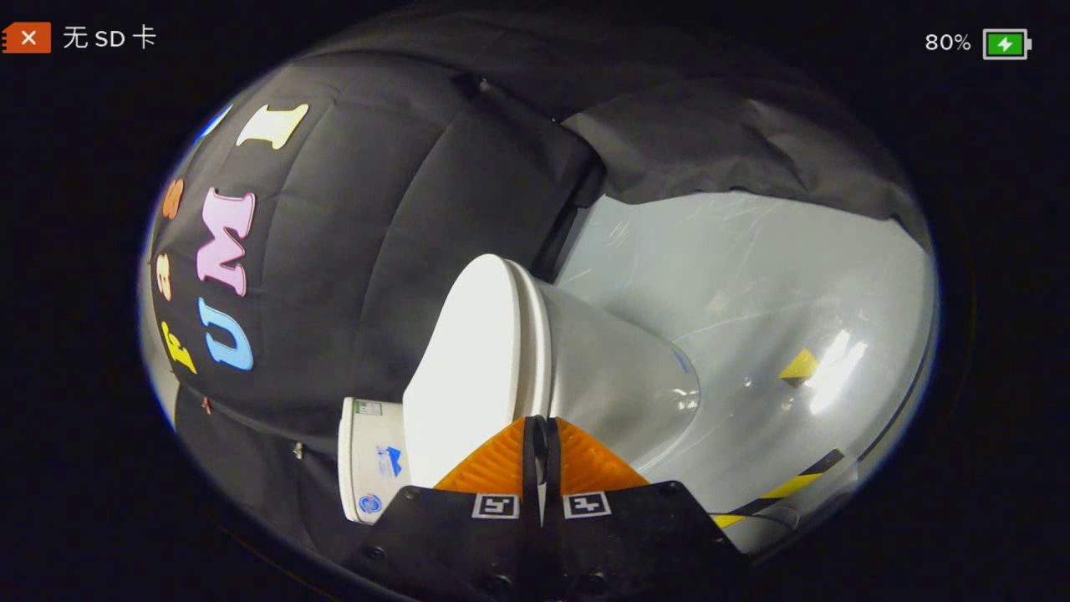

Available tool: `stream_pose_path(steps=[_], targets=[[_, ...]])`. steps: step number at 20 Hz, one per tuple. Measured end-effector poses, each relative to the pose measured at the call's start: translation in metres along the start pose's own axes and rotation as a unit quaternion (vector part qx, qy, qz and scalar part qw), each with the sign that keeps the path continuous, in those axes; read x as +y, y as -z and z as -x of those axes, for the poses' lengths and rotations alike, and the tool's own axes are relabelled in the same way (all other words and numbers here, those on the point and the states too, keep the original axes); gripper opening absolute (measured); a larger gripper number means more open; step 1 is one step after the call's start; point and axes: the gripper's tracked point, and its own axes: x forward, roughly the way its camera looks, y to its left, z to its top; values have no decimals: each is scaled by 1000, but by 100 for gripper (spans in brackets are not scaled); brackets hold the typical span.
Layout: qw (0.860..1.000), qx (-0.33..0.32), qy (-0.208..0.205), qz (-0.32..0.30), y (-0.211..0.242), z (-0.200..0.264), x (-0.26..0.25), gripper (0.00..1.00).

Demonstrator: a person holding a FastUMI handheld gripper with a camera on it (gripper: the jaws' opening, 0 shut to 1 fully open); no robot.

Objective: Open the toilet lid.

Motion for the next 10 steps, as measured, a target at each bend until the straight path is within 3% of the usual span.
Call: stream_pose_path(steps=[10], targets=[[996, -50, 26, 73, -13, 38, 66, 5]])
